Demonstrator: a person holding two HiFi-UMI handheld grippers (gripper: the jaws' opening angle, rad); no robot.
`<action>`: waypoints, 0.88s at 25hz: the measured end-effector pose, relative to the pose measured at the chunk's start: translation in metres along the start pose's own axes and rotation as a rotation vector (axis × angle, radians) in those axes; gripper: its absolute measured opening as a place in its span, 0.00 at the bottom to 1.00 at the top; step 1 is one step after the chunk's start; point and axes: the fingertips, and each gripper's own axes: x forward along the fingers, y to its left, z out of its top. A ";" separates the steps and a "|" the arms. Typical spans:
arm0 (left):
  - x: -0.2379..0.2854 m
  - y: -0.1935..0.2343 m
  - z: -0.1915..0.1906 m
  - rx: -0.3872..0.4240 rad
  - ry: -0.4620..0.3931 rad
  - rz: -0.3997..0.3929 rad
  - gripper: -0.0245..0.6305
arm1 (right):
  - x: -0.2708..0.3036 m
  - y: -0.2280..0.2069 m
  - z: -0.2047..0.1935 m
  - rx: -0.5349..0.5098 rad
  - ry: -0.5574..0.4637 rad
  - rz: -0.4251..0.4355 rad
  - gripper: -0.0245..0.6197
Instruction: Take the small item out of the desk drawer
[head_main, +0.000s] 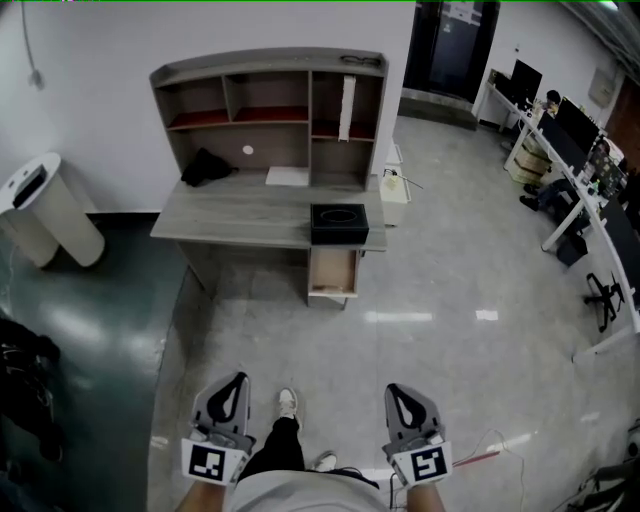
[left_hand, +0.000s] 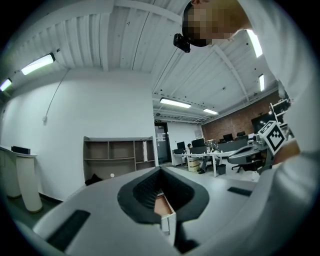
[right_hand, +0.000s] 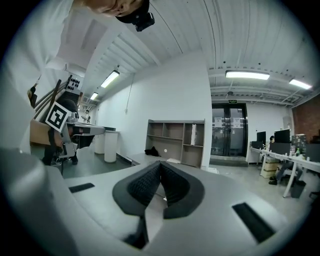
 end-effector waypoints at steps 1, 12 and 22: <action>0.014 0.007 -0.005 -0.013 0.001 -0.008 0.06 | 0.013 -0.004 0.000 -0.003 0.007 -0.004 0.07; 0.204 0.103 -0.022 -0.112 -0.037 -0.140 0.06 | 0.172 -0.063 0.038 -0.123 0.125 -0.103 0.07; 0.294 0.113 -0.043 -0.163 -0.002 -0.209 0.06 | 0.225 -0.099 0.024 -0.141 0.201 -0.126 0.07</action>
